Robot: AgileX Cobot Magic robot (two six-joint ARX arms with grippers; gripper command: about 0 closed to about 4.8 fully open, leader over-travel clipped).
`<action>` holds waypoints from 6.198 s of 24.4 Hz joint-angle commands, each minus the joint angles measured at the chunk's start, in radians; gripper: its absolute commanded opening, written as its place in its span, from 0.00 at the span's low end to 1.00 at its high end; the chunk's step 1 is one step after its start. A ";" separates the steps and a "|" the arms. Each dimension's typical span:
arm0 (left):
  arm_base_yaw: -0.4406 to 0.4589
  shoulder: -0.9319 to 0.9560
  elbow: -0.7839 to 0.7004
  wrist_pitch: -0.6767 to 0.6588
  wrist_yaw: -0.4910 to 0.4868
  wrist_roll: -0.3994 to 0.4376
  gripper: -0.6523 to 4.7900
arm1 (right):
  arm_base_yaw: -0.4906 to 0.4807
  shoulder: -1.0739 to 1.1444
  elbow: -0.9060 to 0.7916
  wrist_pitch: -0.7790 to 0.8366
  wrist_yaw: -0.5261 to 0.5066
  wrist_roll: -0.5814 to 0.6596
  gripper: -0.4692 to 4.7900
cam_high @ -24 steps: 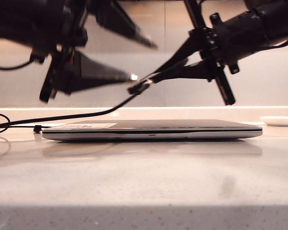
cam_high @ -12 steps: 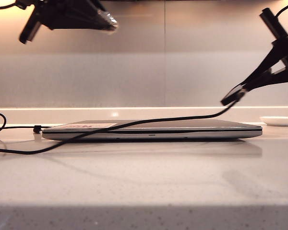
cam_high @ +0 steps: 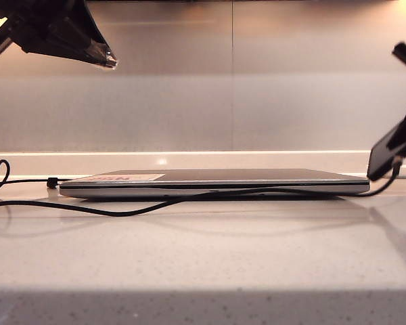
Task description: Pick up the charging cable and the phone, plug the charging cable into the charging port on the phone, and finally place them back on the table.
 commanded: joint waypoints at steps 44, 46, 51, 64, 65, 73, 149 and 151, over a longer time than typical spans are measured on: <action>0.000 -0.477 -0.467 0.148 0.003 0.076 0.11 | 0.145 -0.827 -0.260 -0.011 0.453 -0.257 0.08; 0.000 -0.505 -0.488 0.151 0.003 0.092 0.11 | 0.145 -0.827 -0.260 -0.011 0.453 -0.257 0.08; 0.000 -0.559 -0.491 0.146 0.003 0.098 0.11 | 0.145 -0.827 -0.260 -0.011 0.453 -0.257 0.08; 0.204 -0.827 -0.543 0.123 0.003 0.225 0.11 | 0.145 -0.827 -0.260 -0.011 0.453 -0.257 0.08; 0.240 -0.838 -0.548 0.124 0.003 0.226 0.11 | 0.145 -0.827 -0.260 -0.011 0.453 -0.257 0.08; 0.505 -0.990 -0.649 0.177 0.003 0.225 0.11 | 0.145 -0.827 -0.260 -0.011 0.453 -0.257 0.08; 0.530 -0.986 -0.723 0.180 0.003 0.228 0.11 | 0.174 -1.427 -0.953 0.607 0.703 -0.369 0.08; 0.530 -0.986 -0.723 0.180 0.003 0.228 0.11 | 0.174 -1.428 -0.953 0.601 0.703 -0.369 0.08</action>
